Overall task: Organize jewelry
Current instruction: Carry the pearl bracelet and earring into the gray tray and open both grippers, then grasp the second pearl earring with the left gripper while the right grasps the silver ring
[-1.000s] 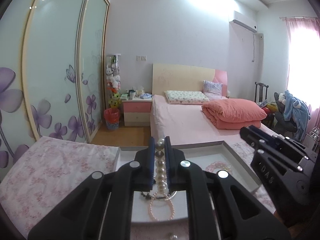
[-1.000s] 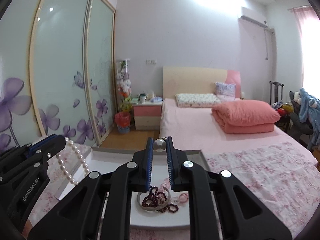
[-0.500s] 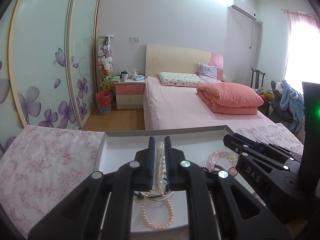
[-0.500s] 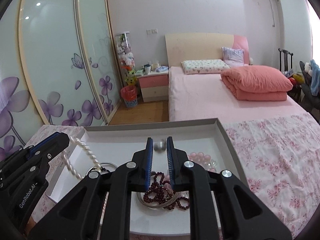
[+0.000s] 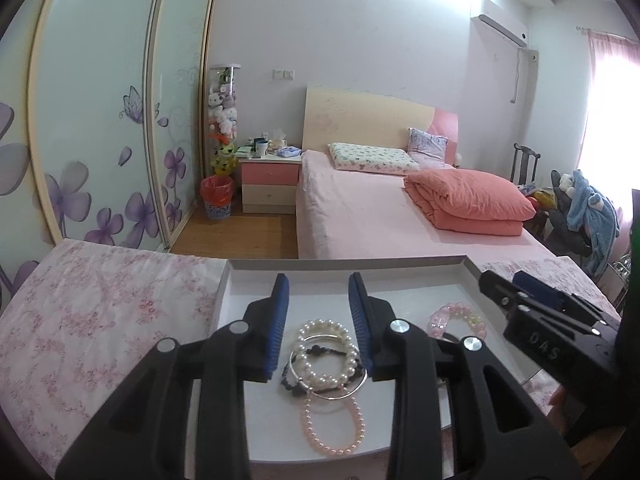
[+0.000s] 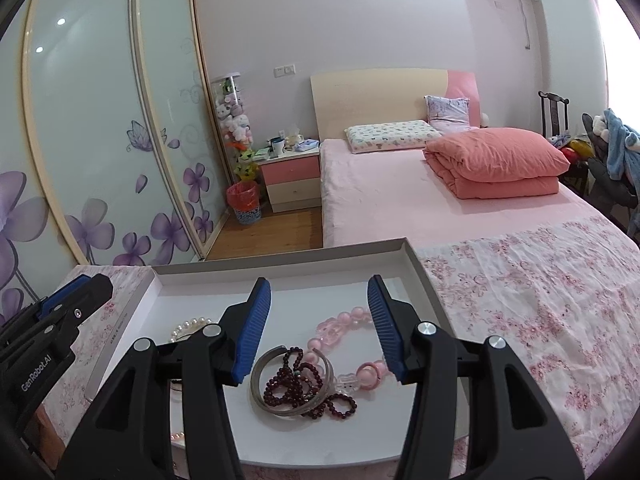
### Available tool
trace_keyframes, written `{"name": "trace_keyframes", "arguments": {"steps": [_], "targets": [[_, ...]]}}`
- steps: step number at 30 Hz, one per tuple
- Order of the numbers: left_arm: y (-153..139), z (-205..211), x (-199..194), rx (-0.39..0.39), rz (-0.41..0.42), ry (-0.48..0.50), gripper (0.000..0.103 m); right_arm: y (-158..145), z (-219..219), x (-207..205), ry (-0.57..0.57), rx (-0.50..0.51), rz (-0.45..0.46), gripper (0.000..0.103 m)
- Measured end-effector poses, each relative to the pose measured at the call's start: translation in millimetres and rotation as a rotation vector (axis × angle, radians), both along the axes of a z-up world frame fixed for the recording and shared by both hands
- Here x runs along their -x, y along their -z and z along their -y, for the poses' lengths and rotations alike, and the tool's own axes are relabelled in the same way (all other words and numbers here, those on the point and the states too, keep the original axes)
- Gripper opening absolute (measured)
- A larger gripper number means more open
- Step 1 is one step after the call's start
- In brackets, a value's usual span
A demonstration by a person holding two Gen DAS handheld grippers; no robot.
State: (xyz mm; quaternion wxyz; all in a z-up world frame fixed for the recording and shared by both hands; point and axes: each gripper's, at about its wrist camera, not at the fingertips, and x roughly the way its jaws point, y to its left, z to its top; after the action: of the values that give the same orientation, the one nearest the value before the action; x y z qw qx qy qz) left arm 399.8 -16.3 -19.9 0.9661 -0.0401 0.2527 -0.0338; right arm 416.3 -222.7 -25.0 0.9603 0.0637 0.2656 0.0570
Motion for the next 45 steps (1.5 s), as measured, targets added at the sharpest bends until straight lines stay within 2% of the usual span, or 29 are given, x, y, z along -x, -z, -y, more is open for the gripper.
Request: {"name": "trace_keyframes", "arguments": {"steps": [6,9,12,23,30,37,40,45], "targets": [[2,-4,14,-0.001,-0.015,0.003,0.032,-1,3,14,-0.003,0.003,-0.005,0.052],[2,-2,26,-0.006,-0.020,0.015,0.037,0,5,31,-0.017,0.014,-0.014,0.052],[6,-2,45,-0.002,-0.038,0.038,0.037,2,7,47,-0.035,0.027,-0.027,0.052],[30,8,102,-0.049,-0.119,0.133,0.044,27,15,116,-0.101,0.094,-0.150,0.052],[51,30,101,-0.080,-0.227,0.163,0.045,48,24,144,-0.100,0.111,-0.243,0.052],[70,45,79,-0.117,-0.327,0.151,0.045,60,36,151,-0.073,0.099,-0.285,0.052],[76,48,73,-0.120,-0.349,0.138,0.044,65,39,152,-0.068,0.096,-0.298,0.052],[83,48,66,-0.135,-0.378,0.113,0.026,70,39,151,-0.067,0.098,-0.313,0.052]]}}
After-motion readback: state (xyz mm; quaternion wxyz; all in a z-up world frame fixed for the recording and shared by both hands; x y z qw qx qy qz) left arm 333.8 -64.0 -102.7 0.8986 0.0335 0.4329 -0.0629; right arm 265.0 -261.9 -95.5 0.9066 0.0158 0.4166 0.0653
